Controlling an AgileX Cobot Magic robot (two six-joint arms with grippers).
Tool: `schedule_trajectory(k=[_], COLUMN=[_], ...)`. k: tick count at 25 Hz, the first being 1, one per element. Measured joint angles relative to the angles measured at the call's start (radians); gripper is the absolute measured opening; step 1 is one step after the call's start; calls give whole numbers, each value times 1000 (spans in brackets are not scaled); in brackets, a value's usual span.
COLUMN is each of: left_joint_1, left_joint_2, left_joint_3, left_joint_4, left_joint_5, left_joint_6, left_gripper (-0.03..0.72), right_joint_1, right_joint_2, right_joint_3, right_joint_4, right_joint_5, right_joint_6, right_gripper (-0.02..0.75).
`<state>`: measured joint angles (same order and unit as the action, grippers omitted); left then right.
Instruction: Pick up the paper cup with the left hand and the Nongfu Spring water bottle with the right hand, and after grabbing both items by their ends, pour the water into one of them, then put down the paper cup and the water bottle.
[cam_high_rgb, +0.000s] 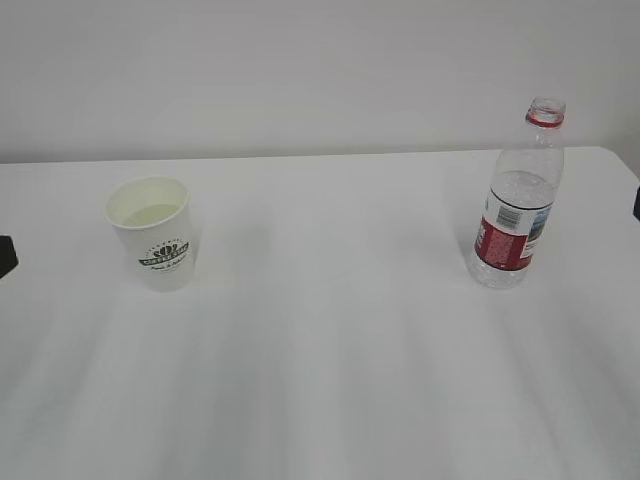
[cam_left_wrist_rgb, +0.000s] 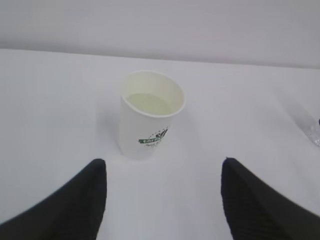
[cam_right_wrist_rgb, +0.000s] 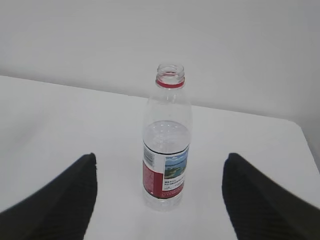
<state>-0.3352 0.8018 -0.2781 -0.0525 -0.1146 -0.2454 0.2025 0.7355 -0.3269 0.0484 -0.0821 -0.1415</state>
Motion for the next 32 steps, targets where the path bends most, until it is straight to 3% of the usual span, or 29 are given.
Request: schedule_trajectory(k=[14, 24, 32], left_joint_1=[0, 0, 0], left_joint_2=[-281, -327, -334], left_joint_3=[-16, -201, -289], left_joint_4=[38, 177, 192], left_joint_5=[316, 555, 715], left_joint_6=[0, 0, 0], left_gripper=[494, 466, 463], right_joint_1=[0, 0, 0], right_joint_2=[-140, -251, -343], right_joint_3=[-33, -81, -140], right_joint_4=[0, -5, -27], right_joint_5=[168, 308, 414], right_joint_6=[0, 0, 0], right_gripper=[593, 592, 593])
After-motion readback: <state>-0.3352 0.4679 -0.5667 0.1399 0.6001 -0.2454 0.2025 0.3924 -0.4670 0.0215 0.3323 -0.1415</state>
